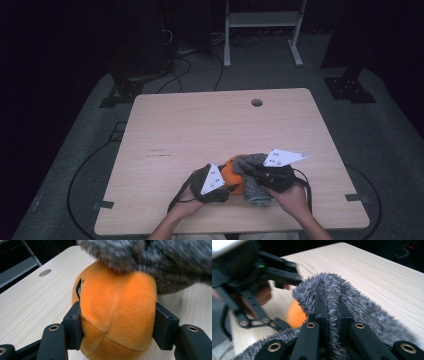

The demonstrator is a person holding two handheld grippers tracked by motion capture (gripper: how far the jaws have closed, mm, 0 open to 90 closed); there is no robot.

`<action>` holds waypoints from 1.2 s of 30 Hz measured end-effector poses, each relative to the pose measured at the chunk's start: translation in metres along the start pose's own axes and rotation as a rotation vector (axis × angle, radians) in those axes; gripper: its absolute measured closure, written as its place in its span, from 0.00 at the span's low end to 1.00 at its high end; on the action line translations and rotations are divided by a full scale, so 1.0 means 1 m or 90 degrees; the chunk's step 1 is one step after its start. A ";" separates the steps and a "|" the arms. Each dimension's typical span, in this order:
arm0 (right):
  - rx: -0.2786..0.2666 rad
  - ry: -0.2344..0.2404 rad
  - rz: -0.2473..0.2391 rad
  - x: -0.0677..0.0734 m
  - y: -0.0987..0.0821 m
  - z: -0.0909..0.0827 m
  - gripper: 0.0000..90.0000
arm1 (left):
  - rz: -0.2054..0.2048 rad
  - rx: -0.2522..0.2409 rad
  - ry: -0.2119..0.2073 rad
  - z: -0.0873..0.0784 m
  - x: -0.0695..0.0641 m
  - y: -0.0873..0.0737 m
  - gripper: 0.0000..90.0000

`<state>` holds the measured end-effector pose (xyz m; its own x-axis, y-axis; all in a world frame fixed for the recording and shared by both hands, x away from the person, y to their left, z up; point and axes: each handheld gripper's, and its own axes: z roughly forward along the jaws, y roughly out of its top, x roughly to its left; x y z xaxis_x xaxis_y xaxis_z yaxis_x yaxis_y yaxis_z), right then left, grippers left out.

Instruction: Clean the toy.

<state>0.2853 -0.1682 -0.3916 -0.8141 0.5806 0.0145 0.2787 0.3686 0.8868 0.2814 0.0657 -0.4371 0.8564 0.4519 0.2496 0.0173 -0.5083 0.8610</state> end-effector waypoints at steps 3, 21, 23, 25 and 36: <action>-0.006 0.003 0.000 0.005 0.004 -0.006 0.91 | 0.013 -0.001 0.003 0.001 -0.002 0.002 0.41; -0.009 -0.011 0.049 -0.013 -0.008 -0.006 0.91 | -0.017 0.008 -0.029 0.003 0.005 -0.003 0.34; -0.010 -0.009 0.044 -0.008 -0.006 -0.002 0.91 | -0.052 0.019 -0.029 0.004 0.007 0.001 0.17; -0.014 0.000 0.031 -0.002 -0.003 0.002 0.91 | -0.041 0.014 -0.021 0.001 0.006 0.001 0.18; -0.020 -0.016 0.096 -0.025 -0.018 -0.003 0.91 | -0.102 -0.017 -0.041 -0.006 0.016 -0.002 0.15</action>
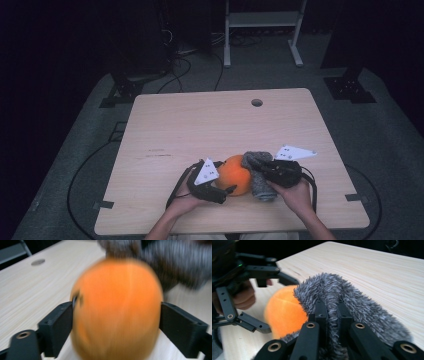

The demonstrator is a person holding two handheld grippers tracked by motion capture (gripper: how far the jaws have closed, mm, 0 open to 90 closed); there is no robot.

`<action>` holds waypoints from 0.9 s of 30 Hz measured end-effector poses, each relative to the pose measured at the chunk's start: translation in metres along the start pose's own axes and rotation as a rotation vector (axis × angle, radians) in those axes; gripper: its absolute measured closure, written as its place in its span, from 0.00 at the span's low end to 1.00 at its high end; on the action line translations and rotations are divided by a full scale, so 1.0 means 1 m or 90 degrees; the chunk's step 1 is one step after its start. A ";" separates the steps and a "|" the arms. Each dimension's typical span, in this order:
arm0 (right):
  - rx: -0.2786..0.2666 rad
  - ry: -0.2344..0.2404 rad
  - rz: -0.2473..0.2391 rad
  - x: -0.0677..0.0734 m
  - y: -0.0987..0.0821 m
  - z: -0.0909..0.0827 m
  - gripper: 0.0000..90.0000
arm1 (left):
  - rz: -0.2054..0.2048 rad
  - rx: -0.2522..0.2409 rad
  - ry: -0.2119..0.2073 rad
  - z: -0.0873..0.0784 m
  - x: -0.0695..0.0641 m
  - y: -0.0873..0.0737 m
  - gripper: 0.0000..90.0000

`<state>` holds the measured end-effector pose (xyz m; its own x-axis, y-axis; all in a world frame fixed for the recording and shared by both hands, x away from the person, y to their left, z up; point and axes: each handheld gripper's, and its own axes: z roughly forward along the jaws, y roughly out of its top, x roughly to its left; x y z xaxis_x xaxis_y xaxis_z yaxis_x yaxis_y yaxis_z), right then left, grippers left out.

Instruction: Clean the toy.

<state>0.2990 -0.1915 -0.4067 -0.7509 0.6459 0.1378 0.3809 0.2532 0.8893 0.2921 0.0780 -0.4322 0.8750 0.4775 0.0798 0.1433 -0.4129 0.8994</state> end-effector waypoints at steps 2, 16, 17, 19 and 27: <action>-0.002 0.028 -0.006 0.005 0.001 0.003 0.91 | 0.003 -0.021 0.003 -0.003 -0.001 0.003 0.18; 0.014 0.012 0.021 -0.017 -0.009 0.002 0.91 | 0.020 -0.008 0.001 -0.006 0.005 -0.005 0.35; 0.019 0.002 0.030 -0.022 -0.012 0.002 0.91 | 0.020 -0.010 0.000 -0.005 0.005 -0.006 0.35; 0.029 -0.007 0.047 -0.030 -0.016 0.001 0.91 | 0.020 -0.010 -0.001 -0.005 0.005 -0.007 0.35; 0.003 0.010 0.066 -0.034 -0.014 -0.007 0.91 | 0.042 -0.003 -0.013 -0.007 0.003 -0.009 0.37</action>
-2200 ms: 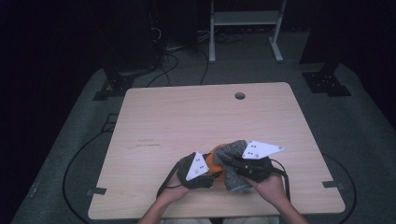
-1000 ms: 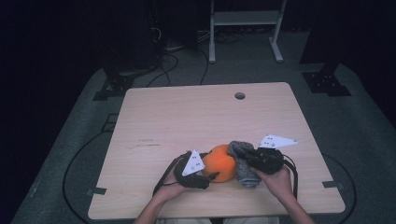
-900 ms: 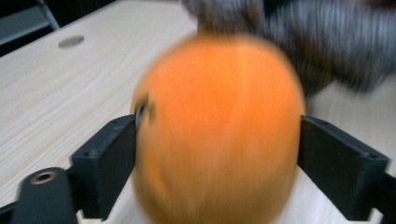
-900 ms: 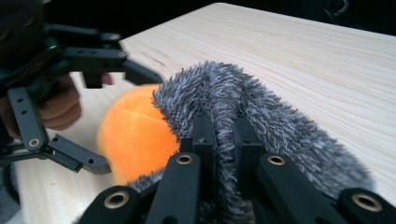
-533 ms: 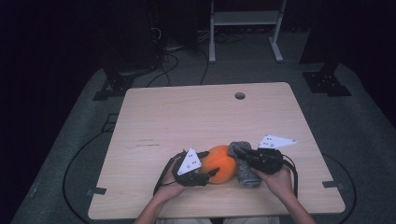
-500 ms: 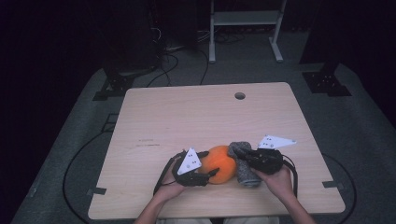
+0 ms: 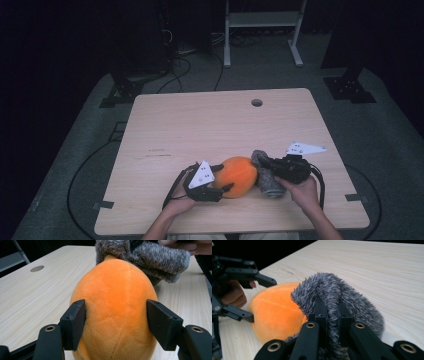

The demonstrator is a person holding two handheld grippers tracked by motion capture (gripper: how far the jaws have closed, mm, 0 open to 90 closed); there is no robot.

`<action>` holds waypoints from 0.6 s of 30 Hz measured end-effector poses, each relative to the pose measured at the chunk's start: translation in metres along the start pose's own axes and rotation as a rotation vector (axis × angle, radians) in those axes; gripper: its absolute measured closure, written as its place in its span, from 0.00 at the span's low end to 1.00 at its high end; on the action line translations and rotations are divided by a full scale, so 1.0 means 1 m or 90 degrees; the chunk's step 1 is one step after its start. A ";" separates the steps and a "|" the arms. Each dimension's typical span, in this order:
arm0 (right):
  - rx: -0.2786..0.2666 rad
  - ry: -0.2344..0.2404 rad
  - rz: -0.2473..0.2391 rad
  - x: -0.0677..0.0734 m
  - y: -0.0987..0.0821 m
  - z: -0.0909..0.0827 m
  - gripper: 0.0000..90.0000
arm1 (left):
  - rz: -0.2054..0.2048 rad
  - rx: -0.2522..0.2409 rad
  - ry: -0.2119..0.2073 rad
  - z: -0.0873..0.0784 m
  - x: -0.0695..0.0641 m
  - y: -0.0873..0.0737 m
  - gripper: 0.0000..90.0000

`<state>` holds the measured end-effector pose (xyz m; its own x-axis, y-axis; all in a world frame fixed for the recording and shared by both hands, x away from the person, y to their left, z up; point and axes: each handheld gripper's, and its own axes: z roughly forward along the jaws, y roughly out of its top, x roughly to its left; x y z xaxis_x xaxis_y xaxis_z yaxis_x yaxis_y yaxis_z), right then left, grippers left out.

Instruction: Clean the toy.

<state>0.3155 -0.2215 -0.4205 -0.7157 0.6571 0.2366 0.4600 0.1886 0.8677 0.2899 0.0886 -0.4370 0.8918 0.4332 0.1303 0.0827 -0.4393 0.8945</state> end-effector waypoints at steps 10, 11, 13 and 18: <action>-0.018 0.035 0.000 0.006 0.005 -0.002 0.91 | 0.007 -0.004 -0.013 0.002 -0.002 -0.001 0.37; -0.015 0.038 -0.013 0.009 0.006 -0.001 0.91 | 0.010 -0.001 -0.013 0.001 -0.003 -0.001 0.37; 0.001 0.025 -0.021 0.009 0.003 0.003 0.91 | 0.006 -0.002 -0.011 0.001 -0.002 -0.001 0.37; 0.019 -0.009 0.007 -0.003 -0.005 0.001 0.91 | -0.007 -0.005 -0.001 0.001 0.001 -0.001 0.37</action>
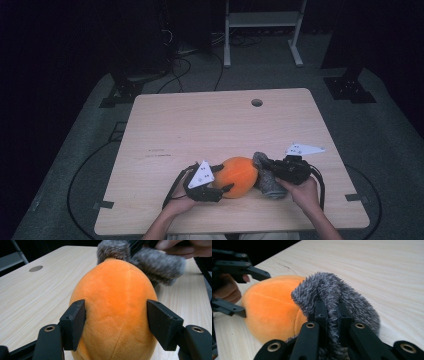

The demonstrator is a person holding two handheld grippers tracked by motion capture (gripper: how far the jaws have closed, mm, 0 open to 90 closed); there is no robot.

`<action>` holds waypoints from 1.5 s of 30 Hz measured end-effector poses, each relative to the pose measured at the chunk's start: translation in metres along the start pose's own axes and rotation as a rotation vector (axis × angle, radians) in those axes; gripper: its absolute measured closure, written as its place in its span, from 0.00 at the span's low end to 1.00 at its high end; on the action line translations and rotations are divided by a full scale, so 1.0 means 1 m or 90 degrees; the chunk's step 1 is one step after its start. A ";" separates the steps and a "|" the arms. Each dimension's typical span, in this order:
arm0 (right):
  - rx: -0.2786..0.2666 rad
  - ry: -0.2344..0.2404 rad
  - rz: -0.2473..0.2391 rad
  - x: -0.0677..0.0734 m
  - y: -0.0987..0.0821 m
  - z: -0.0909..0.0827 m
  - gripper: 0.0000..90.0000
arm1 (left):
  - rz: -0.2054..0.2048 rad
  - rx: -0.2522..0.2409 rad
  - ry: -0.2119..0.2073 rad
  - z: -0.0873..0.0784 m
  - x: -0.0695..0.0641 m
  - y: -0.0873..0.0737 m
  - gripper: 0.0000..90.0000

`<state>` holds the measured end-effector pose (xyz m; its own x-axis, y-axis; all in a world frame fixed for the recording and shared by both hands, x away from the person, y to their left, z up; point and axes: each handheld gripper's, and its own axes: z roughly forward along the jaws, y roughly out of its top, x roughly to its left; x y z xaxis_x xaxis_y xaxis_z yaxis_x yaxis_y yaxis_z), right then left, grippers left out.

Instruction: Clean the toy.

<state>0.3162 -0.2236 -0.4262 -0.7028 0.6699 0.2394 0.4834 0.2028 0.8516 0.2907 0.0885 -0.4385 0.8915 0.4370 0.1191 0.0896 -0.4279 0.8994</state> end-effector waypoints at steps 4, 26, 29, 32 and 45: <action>-0.048 0.035 -0.054 0.022 0.010 -0.006 0.91 | -0.024 -0.005 0.019 0.004 0.002 0.001 0.38; -0.045 -0.003 -0.133 0.050 0.016 0.004 0.91 | -0.053 -0.019 0.013 -0.004 0.002 0.012 0.45; -0.040 -0.005 -0.113 0.042 0.012 0.006 0.91 | -0.044 -0.008 0.018 0.001 0.001 0.013 0.27; -0.042 -0.021 -0.137 0.049 0.016 0.003 0.91 | -0.046 -0.003 0.028 0.003 0.001 0.012 0.23; -0.036 -0.028 -0.191 0.066 0.025 0.003 0.91 | 0.030 0.012 0.055 0.005 -0.010 0.014 0.42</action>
<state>0.2836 -0.1723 -0.3909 -0.7857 0.6169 -0.0458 0.2271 0.3566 0.9062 0.2847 0.0742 -0.4290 0.8533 0.4824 0.1981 0.0575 -0.4646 0.8837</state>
